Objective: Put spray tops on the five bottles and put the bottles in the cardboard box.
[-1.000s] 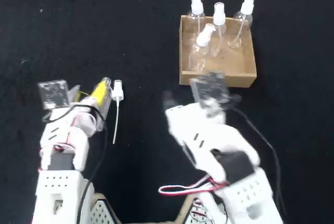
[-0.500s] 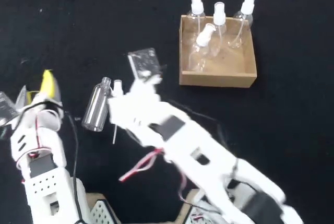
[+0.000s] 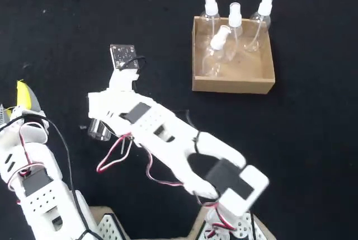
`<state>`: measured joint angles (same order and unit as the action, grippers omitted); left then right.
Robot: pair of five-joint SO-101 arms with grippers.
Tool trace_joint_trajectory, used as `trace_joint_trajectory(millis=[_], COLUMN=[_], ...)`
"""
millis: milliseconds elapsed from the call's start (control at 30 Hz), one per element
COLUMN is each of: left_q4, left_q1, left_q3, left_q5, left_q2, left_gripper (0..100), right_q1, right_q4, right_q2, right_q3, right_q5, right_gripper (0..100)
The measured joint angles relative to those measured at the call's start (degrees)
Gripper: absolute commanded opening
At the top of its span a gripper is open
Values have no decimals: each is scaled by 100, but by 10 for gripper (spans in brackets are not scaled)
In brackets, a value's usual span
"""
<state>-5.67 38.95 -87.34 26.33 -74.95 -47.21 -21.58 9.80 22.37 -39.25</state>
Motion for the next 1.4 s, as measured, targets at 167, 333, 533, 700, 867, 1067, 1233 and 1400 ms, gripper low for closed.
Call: trace_joint_trajectory(millis=[167, 333, 533, 700, 867, 1067, 1233, 1400], left_q4=[0, 0, 0, 0, 0, 0, 0, 0], left_q1=[9, 9, 9, 9, 9, 9, 9, 9], left_q3=[0, 0, 0, 0, 0, 0, 0, 0], left_q5=[0, 0, 0, 0, 0, 0, 0, 0], left_q2=[0, 0, 0, 0, 0, 0, 0, 0], left_gripper=[241, 241, 241, 241, 241, 241, 241, 241], right_q1=[0, 9, 9, 9, 0, 70, 158, 123], right_q4=[0, -105, -1029, -1802, -2708, -3341, -3385, -3420], right_q2=[563, 897, 1415, 1996, 2198, 2198, 2198, 2198], right_q3=[-396, -809, -1767, -2593, -3314, -3842, -4105, -4132], right_q5=[-316, -589, -607, -607, -615, -615, -519, -44], right_gripper=[381, 381, 381, 381, 385, 386, 387, 386])
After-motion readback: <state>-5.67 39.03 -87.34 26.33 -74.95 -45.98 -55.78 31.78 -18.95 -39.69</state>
